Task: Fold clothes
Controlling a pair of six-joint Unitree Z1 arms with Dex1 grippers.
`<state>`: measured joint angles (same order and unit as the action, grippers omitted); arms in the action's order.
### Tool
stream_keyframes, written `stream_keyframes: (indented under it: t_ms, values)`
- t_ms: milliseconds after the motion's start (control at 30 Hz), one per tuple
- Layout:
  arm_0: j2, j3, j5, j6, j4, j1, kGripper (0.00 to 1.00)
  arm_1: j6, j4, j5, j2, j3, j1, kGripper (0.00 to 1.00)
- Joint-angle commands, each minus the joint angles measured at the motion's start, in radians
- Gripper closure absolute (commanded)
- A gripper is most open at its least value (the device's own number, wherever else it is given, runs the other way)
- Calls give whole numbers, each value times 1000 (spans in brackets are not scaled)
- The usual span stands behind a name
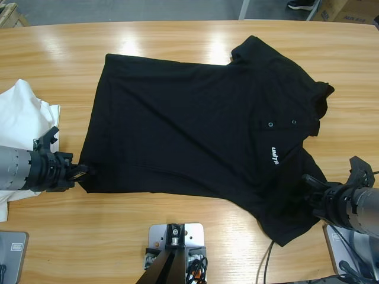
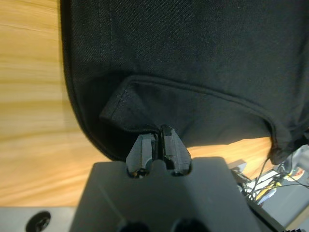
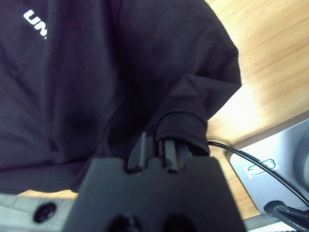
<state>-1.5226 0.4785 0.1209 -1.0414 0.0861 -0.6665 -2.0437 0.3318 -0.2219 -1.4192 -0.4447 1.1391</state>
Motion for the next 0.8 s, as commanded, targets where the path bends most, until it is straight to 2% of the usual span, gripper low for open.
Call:
stream_keyframes:
  t_ms: [33,167,400,600,733,800]
  values:
    - [100,133,2,-28,297,-8,1000,23,-5,-24,46,-1,-4,1000]
    - [118,235,24,-95,470,-8,1000,40,0,-14,51,-11,-4,1000]
    - [104,247,23,-175,507,-5,1000,45,2,-19,47,0,-3,1000]
    - [35,329,23,-153,512,65,1000,68,-24,-13,4,-31,-4,1000]
    - [9,370,33,-123,512,143,1000,79,-60,-35,46,-38,-103,1000]
    - [3,377,36,-109,512,170,1000,136,-76,-28,50,-75,-183,1000]
